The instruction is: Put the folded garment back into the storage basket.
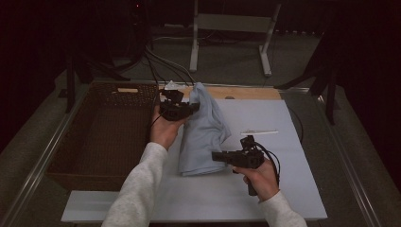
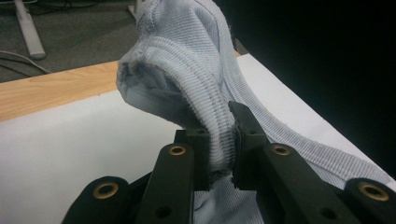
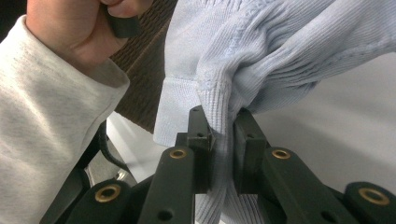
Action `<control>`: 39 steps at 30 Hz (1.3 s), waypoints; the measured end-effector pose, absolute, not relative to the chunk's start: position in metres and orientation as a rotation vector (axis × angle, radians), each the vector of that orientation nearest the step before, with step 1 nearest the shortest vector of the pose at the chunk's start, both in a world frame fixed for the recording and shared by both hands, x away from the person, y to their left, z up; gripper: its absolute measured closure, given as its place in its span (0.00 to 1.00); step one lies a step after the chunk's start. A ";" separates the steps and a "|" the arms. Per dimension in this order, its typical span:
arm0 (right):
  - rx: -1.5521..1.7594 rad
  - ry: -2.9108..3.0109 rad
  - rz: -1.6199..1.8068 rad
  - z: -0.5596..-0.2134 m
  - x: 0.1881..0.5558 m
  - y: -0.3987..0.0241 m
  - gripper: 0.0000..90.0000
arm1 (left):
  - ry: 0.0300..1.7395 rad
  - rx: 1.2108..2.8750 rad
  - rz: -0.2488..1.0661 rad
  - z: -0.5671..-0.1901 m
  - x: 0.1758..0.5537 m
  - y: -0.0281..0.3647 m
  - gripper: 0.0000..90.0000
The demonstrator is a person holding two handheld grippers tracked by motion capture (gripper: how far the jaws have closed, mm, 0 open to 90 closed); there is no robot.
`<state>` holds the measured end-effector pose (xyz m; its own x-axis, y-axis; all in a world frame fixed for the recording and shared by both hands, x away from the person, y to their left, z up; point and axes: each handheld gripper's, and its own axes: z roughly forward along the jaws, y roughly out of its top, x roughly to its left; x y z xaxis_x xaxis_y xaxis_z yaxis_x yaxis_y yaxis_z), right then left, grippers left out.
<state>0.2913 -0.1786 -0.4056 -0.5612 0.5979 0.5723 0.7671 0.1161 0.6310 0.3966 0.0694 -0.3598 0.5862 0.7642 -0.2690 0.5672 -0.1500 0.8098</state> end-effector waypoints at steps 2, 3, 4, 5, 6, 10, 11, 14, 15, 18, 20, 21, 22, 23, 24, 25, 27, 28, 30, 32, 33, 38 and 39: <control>-1.366 -2.208 -1.432 -0.405 0.292 -0.177 0.89 | 1.083 1.835 0.253 -0.360 0.397 0.070 0.89; -1.363 -2.206 -1.433 -0.405 0.292 -0.176 0.89 | 1.083 1.835 0.254 -0.360 0.397 0.070 0.89; -1.359 -2.207 -1.435 -0.405 0.292 -0.175 0.89 | 1.081 1.836 0.254 -0.359 0.397 0.070 0.89; -1.357 -2.206 -1.436 -0.404 0.292 -0.174 0.89 | 1.081 1.836 0.254 -0.359 0.397 0.070 0.89; -1.356 -2.204 -1.437 -0.404 0.293 -0.173 0.89 | 1.081 1.832 0.255 -0.359 0.397 0.070 0.89; -1.348 -2.207 -1.443 -0.401 0.294 -0.170 0.89 | 1.083 1.828 0.259 -0.357 0.398 0.073 0.89; -1.349 -2.206 -1.443 -0.400 0.294 -0.169 0.89 | 1.083 1.830 0.261 -0.356 0.397 0.074 0.89; -1.342 -2.203 -1.450 -0.400 0.295 -0.166 0.89 | 1.084 1.824 0.267 -0.354 0.397 0.077 0.89; -1.340 -2.204 -1.450 -0.399 0.295 -0.165 0.89 | 1.085 1.821 0.268 -0.353 0.397 0.078 0.89; -1.337 -2.200 -1.456 -0.399 0.297 -0.162 0.89 | 1.085 1.815 0.274 -0.350 0.397 0.082 0.89; -1.335 -2.198 -1.459 -0.397 0.298 -0.159 0.89 | 1.085 1.813 0.278 -0.349 0.397 0.084 0.89; -1.333 -2.198 -1.460 -0.397 0.298 -0.158 0.89 | 1.085 1.814 0.281 -0.348 0.397 0.085 0.89; -1.330 -2.198 -1.462 -0.396 0.299 -0.157 0.89 | 1.085 1.812 0.283 -0.347 0.397 0.086 0.89; -1.328 -2.199 -1.464 -0.395 0.299 -0.156 0.89 | 1.086 1.812 0.286 -0.346 0.397 0.087 0.89; -1.327 -2.200 -1.465 -0.395 0.299 -0.154 0.89 | 1.085 1.811 0.286 -0.346 0.397 0.088 0.89; -1.325 -2.201 -1.465 -0.394 0.300 -0.153 0.89 | 1.085 1.810 0.288 -0.345 0.397 0.089 0.89; -1.322 -2.203 -1.468 -0.393 0.301 -0.150 0.89 | 1.084 1.806 0.290 -0.344 0.397 0.092 0.89; -1.323 -2.202 -1.465 -0.393 0.302 -0.149 0.89 | 1.086 1.805 0.292 -0.343 0.397 0.093 0.89; -1.320 -2.203 -1.468 -0.393 0.304 -0.146 0.89 | 1.087 1.805 0.296 -0.343 0.397 0.096 0.89; -1.322 -2.199 -1.468 -0.393 0.305 -0.143 0.89 | 1.087 1.801 0.298 -0.342 0.397 0.099 0.89; -1.318 -2.202 -1.471 -0.393 0.306 -0.141 0.89 | 1.091 1.798 0.299 -0.342 0.397 0.101 0.89; -1.309 -2.206 -1.474 -0.391 0.308 -0.134 0.89 | 1.083 1.797 0.302 -0.340 0.398 0.106 0.89; -1.308 -2.204 -1.476 -0.391 0.309 -0.133 0.89 | 1.083 1.794 0.302 -0.340 0.399 0.107 0.89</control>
